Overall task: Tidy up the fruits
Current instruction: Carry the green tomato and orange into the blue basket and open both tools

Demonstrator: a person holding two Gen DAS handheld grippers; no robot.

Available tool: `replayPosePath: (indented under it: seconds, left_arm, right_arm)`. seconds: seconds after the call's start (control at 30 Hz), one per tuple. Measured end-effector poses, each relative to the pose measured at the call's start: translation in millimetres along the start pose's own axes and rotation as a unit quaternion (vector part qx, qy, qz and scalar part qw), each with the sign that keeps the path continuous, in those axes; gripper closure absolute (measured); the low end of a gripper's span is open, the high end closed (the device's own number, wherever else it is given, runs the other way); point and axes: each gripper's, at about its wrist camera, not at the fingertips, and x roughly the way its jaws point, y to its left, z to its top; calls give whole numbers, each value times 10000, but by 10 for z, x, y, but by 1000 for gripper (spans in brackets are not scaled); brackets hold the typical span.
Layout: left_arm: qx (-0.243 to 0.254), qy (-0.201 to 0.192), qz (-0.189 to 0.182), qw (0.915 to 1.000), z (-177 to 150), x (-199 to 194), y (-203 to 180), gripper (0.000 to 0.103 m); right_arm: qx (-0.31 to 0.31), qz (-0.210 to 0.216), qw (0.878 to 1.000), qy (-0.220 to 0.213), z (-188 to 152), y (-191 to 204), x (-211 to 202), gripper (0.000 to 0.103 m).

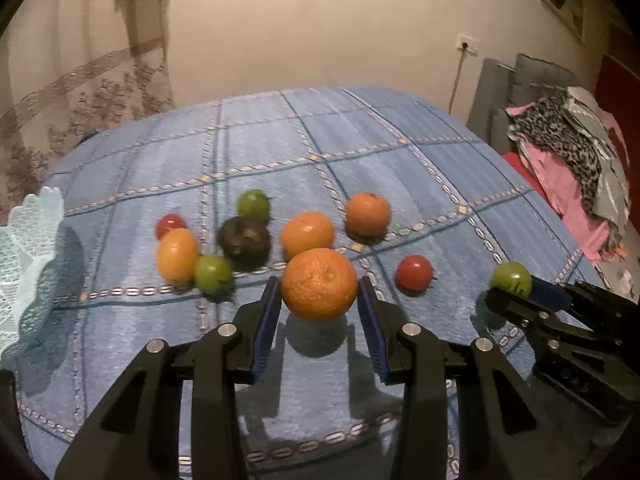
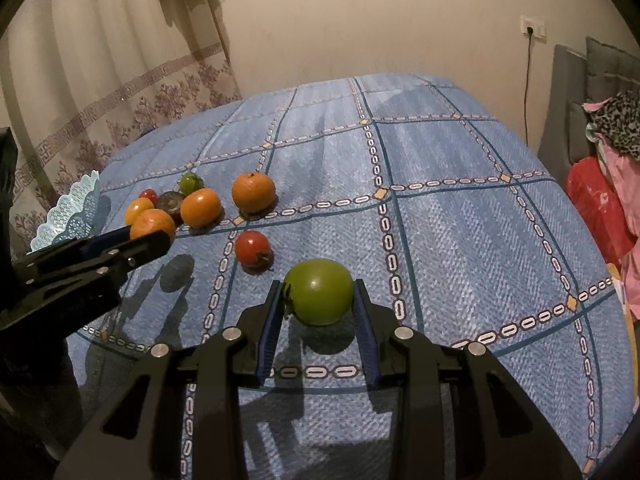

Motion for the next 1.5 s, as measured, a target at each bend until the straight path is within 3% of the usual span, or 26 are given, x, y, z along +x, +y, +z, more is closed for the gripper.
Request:
replayPosePath:
  seconds: [0.3,0.63,0.9,1.2,1.5]
  left_arm:
    - [-284,-251,293,9989,-16,-254,313,63]
    - [-720,-711,733,9922,-60,-648,865,63]
    - [-1203,-1012,1313,9788,-103,-960,1534,63]
    - [-1707,-1008,1852,9625,-236,-1051,2195,63]
    - [-2054,-898,2016,9535,-357,-1042,2552,63]
  right_arm:
    - [-19,110,9997,-202,107,195,-127,68]
    - [-509,317,9976,-336,313,755,-144,68]
    - [-919,657,9928,-405,494,1342,-65,68]
    - [-1200,1102,9854,-491,715,1994,95,68]
    - [-1427,1483,9777,-409,800,2589,293,68]
